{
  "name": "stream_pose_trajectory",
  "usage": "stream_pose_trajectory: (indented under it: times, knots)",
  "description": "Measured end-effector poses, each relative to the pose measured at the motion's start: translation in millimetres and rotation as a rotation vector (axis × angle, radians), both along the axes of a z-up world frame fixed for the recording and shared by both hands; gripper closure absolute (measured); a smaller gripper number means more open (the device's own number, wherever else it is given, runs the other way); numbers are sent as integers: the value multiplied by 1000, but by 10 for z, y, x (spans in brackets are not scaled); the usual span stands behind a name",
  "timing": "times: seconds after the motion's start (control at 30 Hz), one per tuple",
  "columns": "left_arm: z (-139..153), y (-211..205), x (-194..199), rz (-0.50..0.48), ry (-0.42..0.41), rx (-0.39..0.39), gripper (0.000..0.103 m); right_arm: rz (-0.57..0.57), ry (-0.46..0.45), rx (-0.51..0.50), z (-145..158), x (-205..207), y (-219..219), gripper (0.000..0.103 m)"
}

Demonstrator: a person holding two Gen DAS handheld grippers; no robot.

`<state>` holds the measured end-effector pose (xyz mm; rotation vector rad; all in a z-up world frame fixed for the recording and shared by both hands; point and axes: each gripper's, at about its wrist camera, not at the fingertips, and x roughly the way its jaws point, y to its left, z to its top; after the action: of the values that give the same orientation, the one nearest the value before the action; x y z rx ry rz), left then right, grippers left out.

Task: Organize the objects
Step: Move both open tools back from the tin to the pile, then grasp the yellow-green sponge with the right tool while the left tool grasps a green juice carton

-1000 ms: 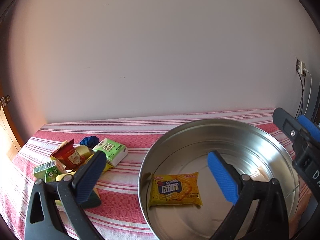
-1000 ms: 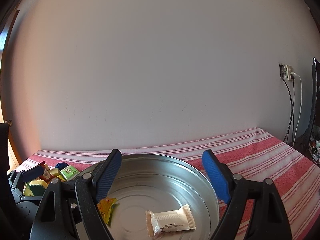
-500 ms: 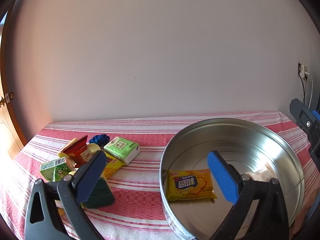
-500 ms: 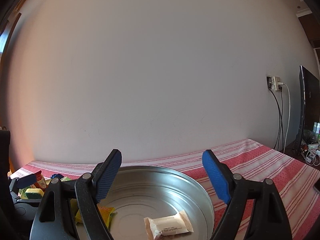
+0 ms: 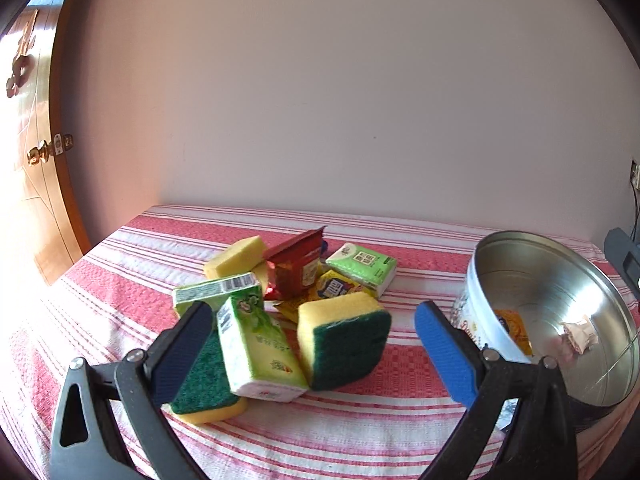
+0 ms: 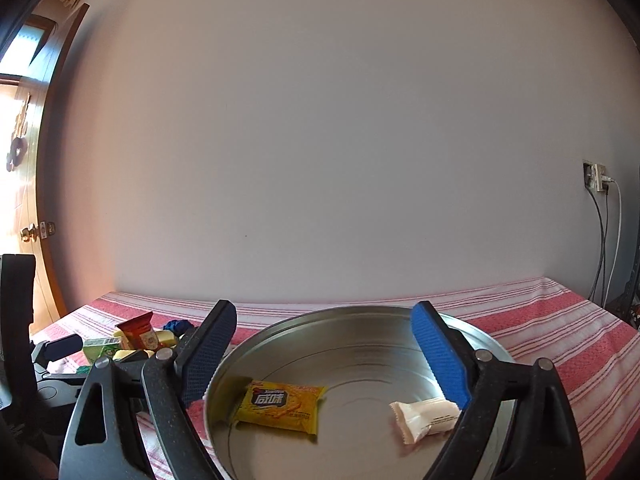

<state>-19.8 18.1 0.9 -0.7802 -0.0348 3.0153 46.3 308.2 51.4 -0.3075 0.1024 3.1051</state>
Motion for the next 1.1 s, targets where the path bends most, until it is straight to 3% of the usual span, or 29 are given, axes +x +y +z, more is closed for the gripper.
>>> stream_pose_trajectory:
  times: [0.17,0.27,0.47,0.77,1.0,1.03,1.07,1.1]
  knots:
    - [-103,-409,-25,84,-36,6,1,89,-62,37,-81,-125,-392,12]
    - [-150,-674,-13,111,-71,87,1,138,-87,64,-95,-142,-623,12]
    - [-250,-1066,-143,178,-103,123,1,230,-184,51,-163,-323,-987,12]
    - [-293,-1311,-184,221,-134,148,1,293,-348,117,-419,-729,-1539,12]
    - [-295,-1308,-174,224,-141,119,1,307,-477,140,-593,-984,-1674,13]
    - [-300,-1295,-174,219,-143,116,1,317,-490,139,-607,-999,-1681,21]
    - [-302,-1262,-159,212,-145,112,1,327,-501,137,-619,-1016,-1691,39]
    - [-301,-1237,-154,208,-146,109,1,337,-507,134,-627,-1020,-1692,46]
